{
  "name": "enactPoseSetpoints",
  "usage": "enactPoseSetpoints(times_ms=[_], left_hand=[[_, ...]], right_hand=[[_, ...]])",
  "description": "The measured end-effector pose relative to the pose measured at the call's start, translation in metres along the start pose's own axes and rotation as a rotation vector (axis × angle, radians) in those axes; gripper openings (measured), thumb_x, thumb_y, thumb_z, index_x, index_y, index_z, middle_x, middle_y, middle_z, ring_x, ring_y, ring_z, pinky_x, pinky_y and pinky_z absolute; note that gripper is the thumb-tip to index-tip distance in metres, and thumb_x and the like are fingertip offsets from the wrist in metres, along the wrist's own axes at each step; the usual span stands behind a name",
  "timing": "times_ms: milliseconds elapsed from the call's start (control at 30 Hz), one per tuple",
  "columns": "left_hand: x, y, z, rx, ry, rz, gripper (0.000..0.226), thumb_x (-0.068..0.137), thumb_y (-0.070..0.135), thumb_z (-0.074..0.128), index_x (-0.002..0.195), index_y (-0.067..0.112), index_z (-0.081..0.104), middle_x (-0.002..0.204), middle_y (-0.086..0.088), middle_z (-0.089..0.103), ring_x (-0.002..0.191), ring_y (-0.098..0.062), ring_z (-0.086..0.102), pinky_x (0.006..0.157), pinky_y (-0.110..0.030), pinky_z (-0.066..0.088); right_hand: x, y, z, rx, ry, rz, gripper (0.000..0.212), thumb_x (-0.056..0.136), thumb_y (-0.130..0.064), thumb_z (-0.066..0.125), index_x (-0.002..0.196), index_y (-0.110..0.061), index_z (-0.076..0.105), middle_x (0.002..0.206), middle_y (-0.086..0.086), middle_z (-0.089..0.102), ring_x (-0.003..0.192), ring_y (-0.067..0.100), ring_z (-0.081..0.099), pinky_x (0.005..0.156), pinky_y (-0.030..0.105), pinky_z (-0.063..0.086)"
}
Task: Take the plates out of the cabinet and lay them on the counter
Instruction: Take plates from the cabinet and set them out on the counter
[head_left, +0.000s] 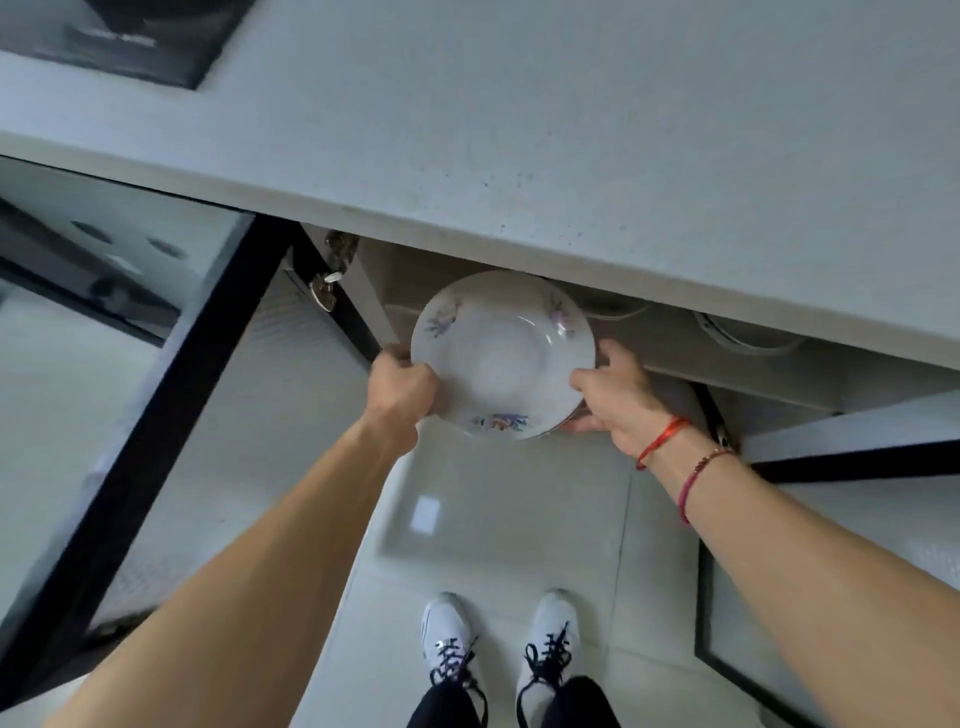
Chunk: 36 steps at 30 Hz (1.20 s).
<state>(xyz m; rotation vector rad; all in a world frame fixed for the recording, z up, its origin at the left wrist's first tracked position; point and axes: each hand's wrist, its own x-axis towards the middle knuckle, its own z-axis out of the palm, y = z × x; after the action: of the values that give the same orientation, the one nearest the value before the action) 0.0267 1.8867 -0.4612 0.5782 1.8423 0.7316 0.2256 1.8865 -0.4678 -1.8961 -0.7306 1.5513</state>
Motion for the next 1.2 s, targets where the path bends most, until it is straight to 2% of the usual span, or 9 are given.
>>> enactPoseSetpoints(times_ms=[100, 200, 300, 467, 600, 867, 1033, 1133, 1200], left_hand=[[-0.047, 0.009, -0.026, 0.026, -0.014, -0.032, 0.027, 0.081, -0.007, 0.047, 0.103, 0.008, 0.053, 0.093, -0.01, 0.06, 0.078, -0.024, 0.06, 0.075, -0.048, 0.058], [-0.084, 0.018, -0.05, 0.027, -0.018, -0.059, 0.019, 0.081, -0.007, 0.048, 0.082, 0.009, 0.059, 0.087, -0.011, 0.063, 0.078, -0.029, 0.063, 0.071, -0.045, 0.061], [-0.119, 0.025, -0.072, 0.048, -0.024, -0.072, 0.015, 0.081, -0.007, 0.048, 0.087, 0.001, 0.059, 0.084, -0.012, 0.063, 0.074, -0.029, 0.063, 0.06, -0.038, 0.06], [-0.165, 0.044, -0.099, 0.042, -0.038, -0.037, 0.02, 0.081, -0.007, 0.05, 0.097, -0.005, 0.061, 0.09, -0.016, 0.065, 0.077, -0.029, 0.066, 0.054, -0.035, 0.059], [-0.191, 0.067, -0.115, 0.013, -0.041, 0.017, 0.021, 0.08, -0.007, 0.051, 0.099, -0.006, 0.06, 0.097, -0.02, 0.066, 0.083, -0.033, 0.067, 0.058, -0.041, 0.061], [-0.217, 0.118, -0.139, -0.056, -0.038, 0.135, 0.019, 0.081, -0.01, 0.049, 0.09, -0.003, 0.063, 0.09, -0.015, 0.068, 0.078, -0.027, 0.068, 0.068, -0.047, 0.061], [-0.211, 0.138, -0.151, -0.073, -0.053, 0.171, 0.024, 0.08, -0.01, 0.046, 0.096, -0.009, 0.065, 0.095, -0.021, 0.07, 0.085, -0.037, 0.07, 0.068, -0.056, 0.06], [-0.204, 0.147, -0.156, -0.081, -0.055, 0.18, 0.022, 0.081, -0.008, 0.046, 0.092, -0.005, 0.065, 0.096, -0.02, 0.07, 0.088, -0.035, 0.069, 0.068, -0.048, 0.062], [-0.202, 0.155, -0.158, -0.08, -0.062, 0.194, 0.021, 0.083, -0.009, 0.046, 0.085, -0.002, 0.066, 0.088, -0.016, 0.071, 0.083, -0.032, 0.07, 0.066, -0.042, 0.062]], right_hand=[[-0.049, -0.006, -0.007, -0.006, -0.013, 0.054, 0.039, 0.088, 0.008, 0.051, 0.114, -0.021, 0.045, 0.122, 0.012, 0.061, 0.097, 0.038, 0.067, 0.05, 0.042, 0.06], [-0.093, -0.014, -0.014, -0.022, -0.035, 0.081, 0.042, 0.087, 0.008, 0.053, 0.115, -0.022, 0.044, 0.121, 0.012, 0.059, 0.098, 0.036, 0.065, 0.048, 0.038, 0.059], [-0.133, -0.025, -0.018, -0.033, -0.059, 0.091, 0.043, 0.086, 0.008, 0.053, 0.114, -0.023, 0.045, 0.122, 0.01, 0.057, 0.103, 0.037, 0.063, 0.049, 0.039, 0.059], [-0.183, -0.052, -0.025, -0.045, -0.077, 0.072, 0.047, 0.085, 0.007, 0.055, 0.115, -0.026, 0.044, 0.123, 0.01, 0.057, 0.105, 0.038, 0.062, 0.057, 0.048, 0.061], [-0.213, -0.081, -0.031, -0.018, -0.079, 0.015, 0.044, 0.085, 0.008, 0.053, 0.117, -0.023, 0.047, 0.12, 0.008, 0.056, 0.101, 0.035, 0.063, 0.054, 0.045, 0.061], [-0.245, -0.14, -0.029, 0.01, -0.085, -0.09, 0.036, 0.089, 0.004, 0.051, 0.118, -0.017, 0.05, 0.113, 0.001, 0.056, 0.095, 0.027, 0.062, 0.052, 0.043, 0.06], [-0.246, -0.165, -0.023, -0.039, -0.077, -0.135, 0.037, 0.09, -0.001, 0.053, 0.124, -0.014, 0.05, 0.118, 0.002, 0.056, 0.099, 0.027, 0.063, 0.057, 0.049, 0.061], [-0.245, -0.177, -0.016, -0.047, -0.067, -0.153, 0.033, 0.092, -0.003, 0.051, 0.123, -0.014, 0.051, 0.118, 0.006, 0.058, 0.095, 0.03, 0.066, 0.055, 0.047, 0.061], [-0.243, -0.184, -0.012, -0.068, -0.051, -0.174, 0.031, 0.093, -0.004, 0.051, 0.122, -0.015, 0.051, 0.12, 0.008, 0.059, 0.093, 0.029, 0.067, 0.056, 0.047, 0.061]])
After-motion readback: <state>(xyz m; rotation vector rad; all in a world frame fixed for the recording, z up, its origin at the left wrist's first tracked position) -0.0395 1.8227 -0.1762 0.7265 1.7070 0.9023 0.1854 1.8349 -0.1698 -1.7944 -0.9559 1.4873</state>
